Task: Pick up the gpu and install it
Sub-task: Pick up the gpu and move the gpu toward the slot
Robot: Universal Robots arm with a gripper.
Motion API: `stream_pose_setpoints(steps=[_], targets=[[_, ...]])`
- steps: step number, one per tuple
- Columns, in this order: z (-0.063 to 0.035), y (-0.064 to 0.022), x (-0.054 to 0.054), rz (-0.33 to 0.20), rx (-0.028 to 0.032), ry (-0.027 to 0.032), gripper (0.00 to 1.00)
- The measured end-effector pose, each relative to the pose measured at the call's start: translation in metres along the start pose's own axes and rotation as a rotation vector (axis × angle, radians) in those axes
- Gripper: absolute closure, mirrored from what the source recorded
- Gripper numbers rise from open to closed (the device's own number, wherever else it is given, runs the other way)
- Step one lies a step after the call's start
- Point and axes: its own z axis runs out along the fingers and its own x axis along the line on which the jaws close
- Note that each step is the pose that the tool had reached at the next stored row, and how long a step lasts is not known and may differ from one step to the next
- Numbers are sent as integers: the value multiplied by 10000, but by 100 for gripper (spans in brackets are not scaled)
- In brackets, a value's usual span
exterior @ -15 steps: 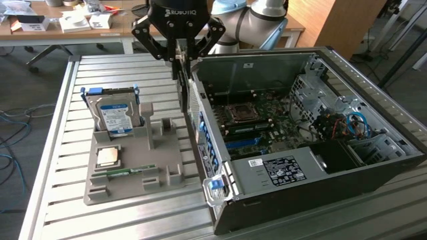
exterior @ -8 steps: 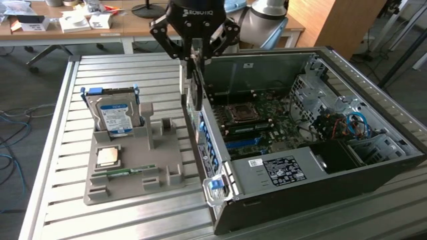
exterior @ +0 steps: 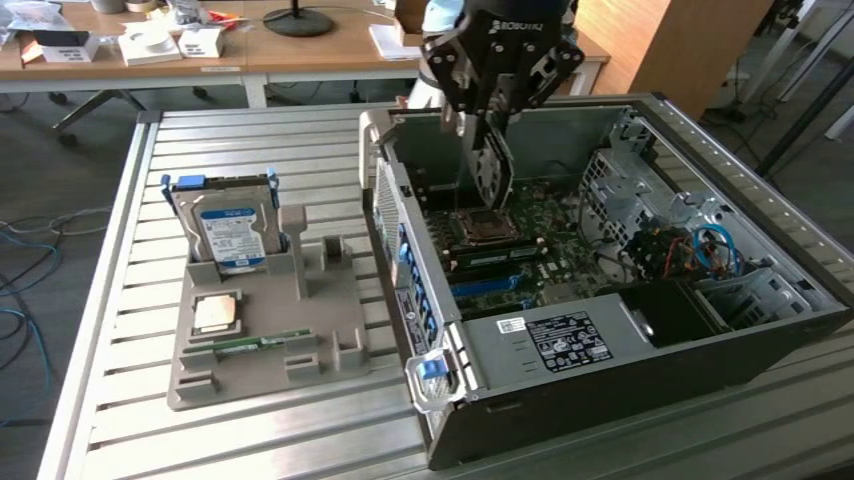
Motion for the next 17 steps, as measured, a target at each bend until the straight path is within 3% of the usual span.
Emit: stream_pose_setpoints(steps=[17], targets=[[18, 37, -755, 3, -4, 2, 74]])
